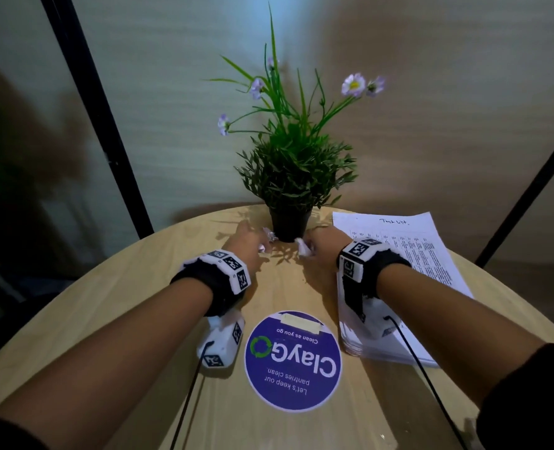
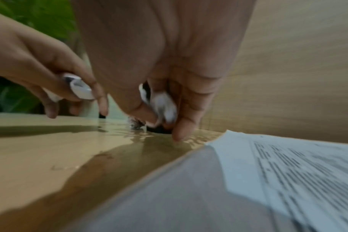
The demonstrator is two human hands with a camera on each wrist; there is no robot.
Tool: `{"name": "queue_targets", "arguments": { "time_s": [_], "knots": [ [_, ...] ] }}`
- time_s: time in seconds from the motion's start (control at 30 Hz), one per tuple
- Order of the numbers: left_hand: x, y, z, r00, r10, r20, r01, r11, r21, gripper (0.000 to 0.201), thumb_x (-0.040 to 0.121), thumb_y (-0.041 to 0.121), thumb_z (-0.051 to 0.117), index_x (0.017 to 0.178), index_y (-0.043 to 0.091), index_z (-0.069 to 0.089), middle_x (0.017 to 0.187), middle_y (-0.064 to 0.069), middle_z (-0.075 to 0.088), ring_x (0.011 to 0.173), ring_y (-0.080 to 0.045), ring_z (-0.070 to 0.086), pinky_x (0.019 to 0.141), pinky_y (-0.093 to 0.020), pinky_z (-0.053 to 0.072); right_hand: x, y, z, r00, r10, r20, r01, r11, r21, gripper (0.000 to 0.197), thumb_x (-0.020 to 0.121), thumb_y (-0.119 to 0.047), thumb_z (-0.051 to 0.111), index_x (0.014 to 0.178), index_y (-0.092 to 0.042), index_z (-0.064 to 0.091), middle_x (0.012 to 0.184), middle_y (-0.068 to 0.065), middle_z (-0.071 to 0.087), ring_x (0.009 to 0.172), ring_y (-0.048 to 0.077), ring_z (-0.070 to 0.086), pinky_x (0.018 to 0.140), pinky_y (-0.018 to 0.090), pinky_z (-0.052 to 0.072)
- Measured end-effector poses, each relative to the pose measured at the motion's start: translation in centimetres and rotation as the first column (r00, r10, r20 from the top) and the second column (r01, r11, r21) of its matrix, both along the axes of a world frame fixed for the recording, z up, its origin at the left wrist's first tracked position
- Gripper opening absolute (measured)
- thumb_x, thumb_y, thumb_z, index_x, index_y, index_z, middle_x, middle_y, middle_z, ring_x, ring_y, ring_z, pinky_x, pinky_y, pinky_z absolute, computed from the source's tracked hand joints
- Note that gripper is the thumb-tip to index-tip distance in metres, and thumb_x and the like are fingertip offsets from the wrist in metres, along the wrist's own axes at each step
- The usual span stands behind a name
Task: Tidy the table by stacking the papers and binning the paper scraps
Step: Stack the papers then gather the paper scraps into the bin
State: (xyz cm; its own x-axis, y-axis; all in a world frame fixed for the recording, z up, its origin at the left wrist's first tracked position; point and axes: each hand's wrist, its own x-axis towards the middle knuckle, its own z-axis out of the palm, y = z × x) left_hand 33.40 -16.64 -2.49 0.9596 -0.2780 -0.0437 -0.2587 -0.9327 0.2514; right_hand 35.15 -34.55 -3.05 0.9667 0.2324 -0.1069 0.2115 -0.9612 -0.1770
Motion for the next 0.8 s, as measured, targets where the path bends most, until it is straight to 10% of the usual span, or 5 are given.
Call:
{"name": "queue_targets", "arguments": {
  "time_s": [0.2,0.37,0.57,0.7,0.8],
  "knots": [
    [-1.4,1.5,-1.2,0.998,0.025,-0.064,-0.021,0.997,0.068,0.035,0.092,0.006,0.044,0.120,0.018,0.061,0.135,-0.016,0.046,0.122,-0.029,0.047,0.095,-0.030,0.040,0.1,4.6,0.8,0.999,0.015,0.029,-0.017,0.999,0.042,0.042,0.090,-0.022,0.049,0.126,0.000,0.043,0.133,0.022,0.042,0.116,0.038,0.049,0.090,0.040,0.042],
    [-3.2,4.3,-1.5,0.994,0.032,-0.109,-0.026,0.998,0.056,0.030,0.092,0.008,0.045,0.116,0.014,0.062,0.075,0.010,0.032,0.110,-0.028,0.051,0.071,-0.020,0.028,0.8,8.2,1.0,0.983,0.073,-0.168,-0.075,0.997,-0.008,0.051,0.097,-0.031,0.034,0.136,0.002,0.042,0.141,0.026,0.040,0.122,0.037,0.048,0.097,0.040,0.040],
    [-5.0,7.6,-2.2,0.986,0.015,-0.165,-0.008,0.999,0.048,0.028,0.093,0.011,0.043,0.113,0.018,0.061,0.075,0.014,0.024,0.107,-0.026,0.055,0.077,-0.018,0.031,1.7,9.3,-1.5,0.993,0.049,-0.110,-0.058,0.995,-0.076,0.049,0.101,-0.033,0.036,0.131,0.004,0.047,0.106,0.024,0.055,0.091,0.034,0.055,0.080,0.034,0.038],
    [-5.7,8.9,-2.0,0.980,0.006,-0.199,-0.001,1.000,0.025,0.029,0.094,0.010,0.040,0.114,0.018,0.060,0.078,0.015,0.027,0.091,-0.021,0.051,0.079,-0.016,0.032,1.4,9.5,-0.7,0.996,0.014,-0.092,-0.018,0.999,-0.038,0.043,0.097,-0.026,0.045,0.058,-0.011,0.036,0.065,0.009,0.037,0.056,0.021,0.035,0.062,0.025,0.030],
    [-6.5,9.5,-1.5,0.977,0.007,-0.215,0.001,0.999,0.037,0.029,0.095,0.011,0.038,0.113,0.018,0.060,0.086,0.008,0.035,0.088,-0.016,0.047,0.078,-0.017,0.032,0.4,9.4,-0.3,0.993,0.026,-0.112,-0.032,0.998,-0.053,0.050,0.097,-0.032,0.044,0.055,-0.008,0.034,0.062,0.008,0.035,0.065,0.027,0.042,0.065,0.029,0.033]
  ]
}}
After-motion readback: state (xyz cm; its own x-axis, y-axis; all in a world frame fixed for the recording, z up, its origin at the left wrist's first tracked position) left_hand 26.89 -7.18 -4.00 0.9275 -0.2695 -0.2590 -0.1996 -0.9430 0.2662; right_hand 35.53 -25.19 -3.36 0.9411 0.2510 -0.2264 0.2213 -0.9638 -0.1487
